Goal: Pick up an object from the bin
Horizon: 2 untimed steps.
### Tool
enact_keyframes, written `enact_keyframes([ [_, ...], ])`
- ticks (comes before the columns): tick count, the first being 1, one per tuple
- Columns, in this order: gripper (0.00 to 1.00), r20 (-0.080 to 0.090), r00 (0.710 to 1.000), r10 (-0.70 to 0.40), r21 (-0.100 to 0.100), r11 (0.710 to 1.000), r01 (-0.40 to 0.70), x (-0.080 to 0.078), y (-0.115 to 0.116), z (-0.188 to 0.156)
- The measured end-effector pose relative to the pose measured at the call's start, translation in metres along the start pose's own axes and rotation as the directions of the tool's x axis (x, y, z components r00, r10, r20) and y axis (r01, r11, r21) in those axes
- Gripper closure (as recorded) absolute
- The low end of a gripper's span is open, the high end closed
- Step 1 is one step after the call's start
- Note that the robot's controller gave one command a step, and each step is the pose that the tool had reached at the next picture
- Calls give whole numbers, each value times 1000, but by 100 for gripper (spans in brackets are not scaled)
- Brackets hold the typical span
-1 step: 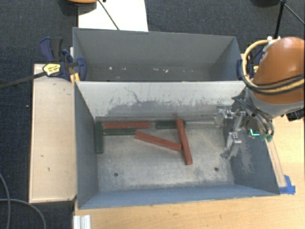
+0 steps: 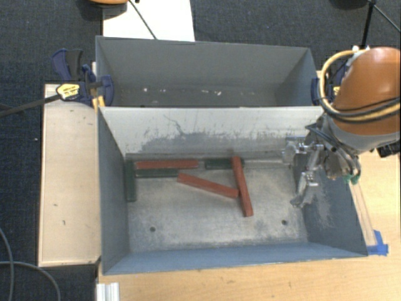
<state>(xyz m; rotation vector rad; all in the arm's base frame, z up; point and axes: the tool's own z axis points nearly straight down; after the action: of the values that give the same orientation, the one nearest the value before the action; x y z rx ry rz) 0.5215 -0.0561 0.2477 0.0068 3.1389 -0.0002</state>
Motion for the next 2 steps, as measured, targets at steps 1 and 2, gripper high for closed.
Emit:
enact_keyframes([
  [1, 0, 5, 999, 34, -1, 999, -34, -17, 37, 71],
  [2, 0, 1, 999, -39, -2, 999, 39, -41, 73, 87],
])
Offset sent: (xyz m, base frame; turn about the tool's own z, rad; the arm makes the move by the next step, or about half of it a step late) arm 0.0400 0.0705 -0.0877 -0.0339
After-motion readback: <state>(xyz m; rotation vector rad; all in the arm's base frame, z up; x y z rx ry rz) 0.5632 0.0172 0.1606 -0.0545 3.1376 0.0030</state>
